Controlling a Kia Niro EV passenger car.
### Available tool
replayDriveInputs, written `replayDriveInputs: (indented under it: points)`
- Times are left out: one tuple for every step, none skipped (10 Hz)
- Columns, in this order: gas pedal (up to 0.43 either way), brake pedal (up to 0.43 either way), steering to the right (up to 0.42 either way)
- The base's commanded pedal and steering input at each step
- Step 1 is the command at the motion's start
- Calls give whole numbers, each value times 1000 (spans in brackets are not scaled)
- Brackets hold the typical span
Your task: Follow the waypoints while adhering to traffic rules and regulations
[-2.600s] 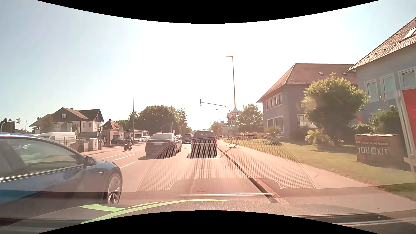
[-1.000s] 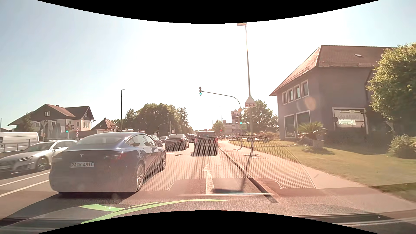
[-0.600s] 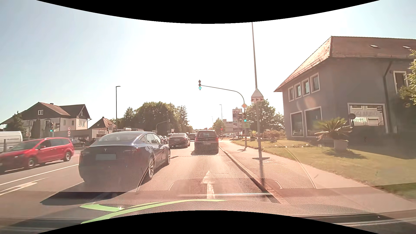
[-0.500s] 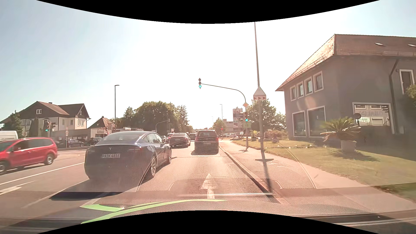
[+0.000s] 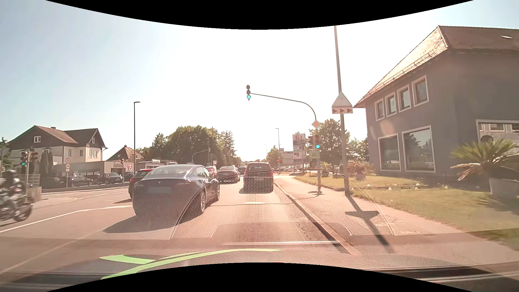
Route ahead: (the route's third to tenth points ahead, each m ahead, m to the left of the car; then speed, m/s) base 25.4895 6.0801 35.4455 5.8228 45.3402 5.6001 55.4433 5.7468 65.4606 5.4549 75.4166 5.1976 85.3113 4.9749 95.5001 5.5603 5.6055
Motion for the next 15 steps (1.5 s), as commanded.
replayDriveInputs:
  points:
    - [98,0,-6]
    - [98,0,-6]
    - [98,0,-6]
    - [98,0,-6]
    - [98,0,-5]
    - [98,0,-6]
    - [98,0,-5]
    - [110,0,-5]
    - [110,0,-5]
    - [110,0,-5]
    - [110,0,-5]
    - [110,0,-5]
    - [118,0,-5]
    - [118,0,-5]
    - [118,0,-5]
